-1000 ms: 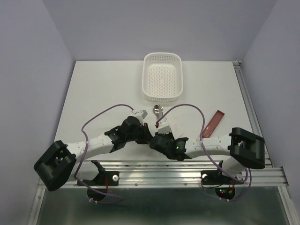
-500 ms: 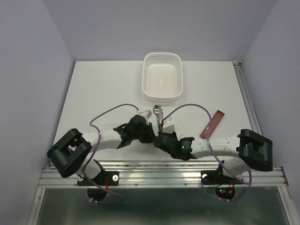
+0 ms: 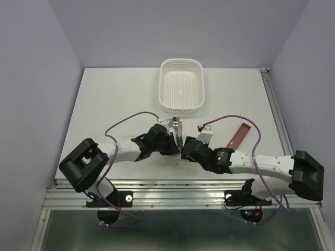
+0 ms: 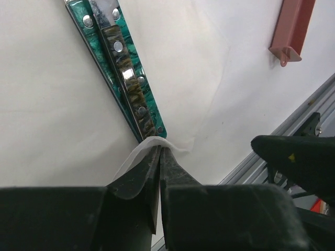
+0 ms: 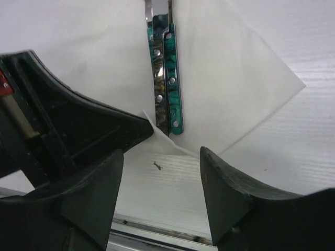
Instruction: Place the utensils on the paper napkin and roll it up
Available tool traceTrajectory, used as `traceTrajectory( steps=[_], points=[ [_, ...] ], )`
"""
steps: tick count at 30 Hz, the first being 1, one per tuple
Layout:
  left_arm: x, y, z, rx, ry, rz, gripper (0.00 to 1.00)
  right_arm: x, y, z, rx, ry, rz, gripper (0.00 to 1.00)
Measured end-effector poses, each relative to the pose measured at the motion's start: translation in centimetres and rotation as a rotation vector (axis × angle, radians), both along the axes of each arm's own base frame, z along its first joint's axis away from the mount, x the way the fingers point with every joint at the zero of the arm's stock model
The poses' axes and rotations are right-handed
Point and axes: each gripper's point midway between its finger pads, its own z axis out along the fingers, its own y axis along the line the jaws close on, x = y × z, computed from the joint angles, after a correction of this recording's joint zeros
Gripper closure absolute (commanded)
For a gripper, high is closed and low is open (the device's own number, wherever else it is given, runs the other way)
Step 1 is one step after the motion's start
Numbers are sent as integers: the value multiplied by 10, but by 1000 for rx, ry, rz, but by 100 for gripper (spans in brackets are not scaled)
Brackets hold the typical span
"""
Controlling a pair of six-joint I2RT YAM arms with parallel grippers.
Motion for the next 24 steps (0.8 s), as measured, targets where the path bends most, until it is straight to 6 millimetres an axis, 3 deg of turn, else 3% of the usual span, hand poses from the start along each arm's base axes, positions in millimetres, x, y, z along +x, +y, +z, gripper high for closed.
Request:
traceTrajectory(
  steps=[9,24],
  points=[
    [2,2,-11,33,7,2,87,12,-23,-5,226,163,-245,9],
    [5,3,-11,45,-1,17,87,2,-42,-46,289,287,-441,7]
  ],
)
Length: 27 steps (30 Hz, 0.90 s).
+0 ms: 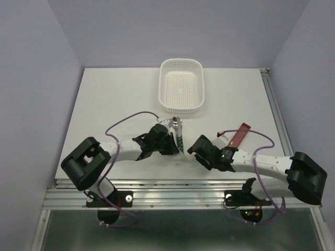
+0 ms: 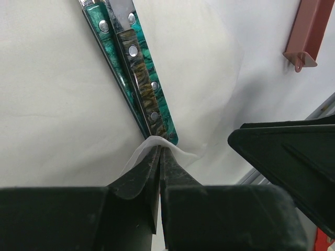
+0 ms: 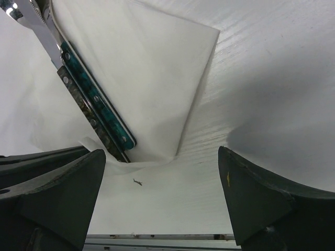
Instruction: Place the utensils on the paper napkin and roll it up
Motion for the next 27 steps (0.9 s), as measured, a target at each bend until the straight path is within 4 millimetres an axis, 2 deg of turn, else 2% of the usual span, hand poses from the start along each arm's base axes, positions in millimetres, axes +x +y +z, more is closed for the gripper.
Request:
traceTrajectory(
  steps=[7,27],
  points=[
    [2,2,-1,15,-7,7,87,6,-3,-12,19,-3,-49,8],
    [5,2,-2,26,-11,18,87,36,6,-7,67,-136,-103,7]
  ],
)
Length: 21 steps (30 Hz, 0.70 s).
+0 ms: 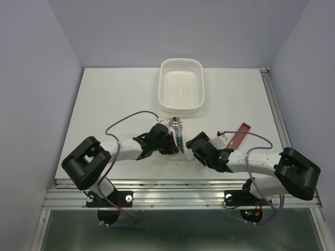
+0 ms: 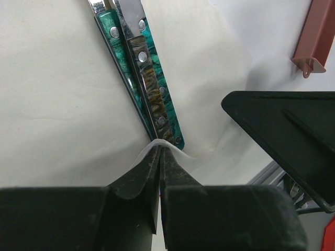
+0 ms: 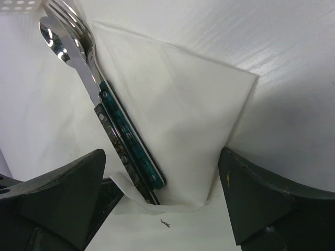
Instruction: Place the utensils on the paper napkin and roll it up
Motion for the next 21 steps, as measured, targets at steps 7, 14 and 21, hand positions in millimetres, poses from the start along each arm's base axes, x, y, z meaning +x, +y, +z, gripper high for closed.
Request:
traceTrajectory(
  steps=[7,14,21],
  points=[
    [0,0,0,2,-1,3,87,2,-2,2,2,-94,64,11],
    [1,0,-2,6,4,2,87,1,-1,1,-50,-163,166,16],
    [7,-7,6,-7,-8,2,87,0,16,-1,-106,-203,313,18]
  ],
)
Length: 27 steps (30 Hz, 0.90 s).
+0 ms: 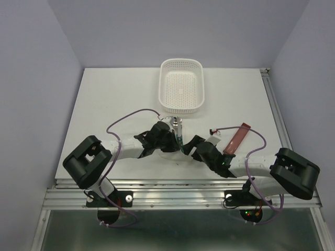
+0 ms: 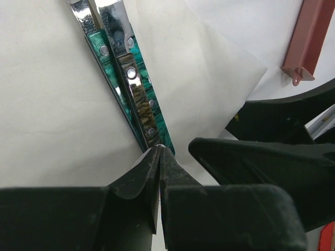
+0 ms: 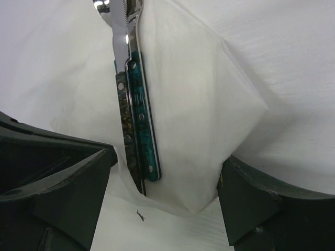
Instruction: Place the utensils on the paper napkin and roll it up
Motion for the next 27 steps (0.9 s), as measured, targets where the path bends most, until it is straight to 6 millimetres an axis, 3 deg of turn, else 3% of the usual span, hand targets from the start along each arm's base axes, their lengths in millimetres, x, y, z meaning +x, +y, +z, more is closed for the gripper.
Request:
traceTrajectory(
  steps=[10,15,27],
  points=[
    [1,0,-2,12,8,2,87,-9,13,1,-17,-15,134,25],
    [0,2,-8,32,19,8,87,-15,12,-4,-31,-12,170,27],
    [2,4,-9,55,18,20,87,-18,11,-10,-84,-17,219,41]
  ],
)
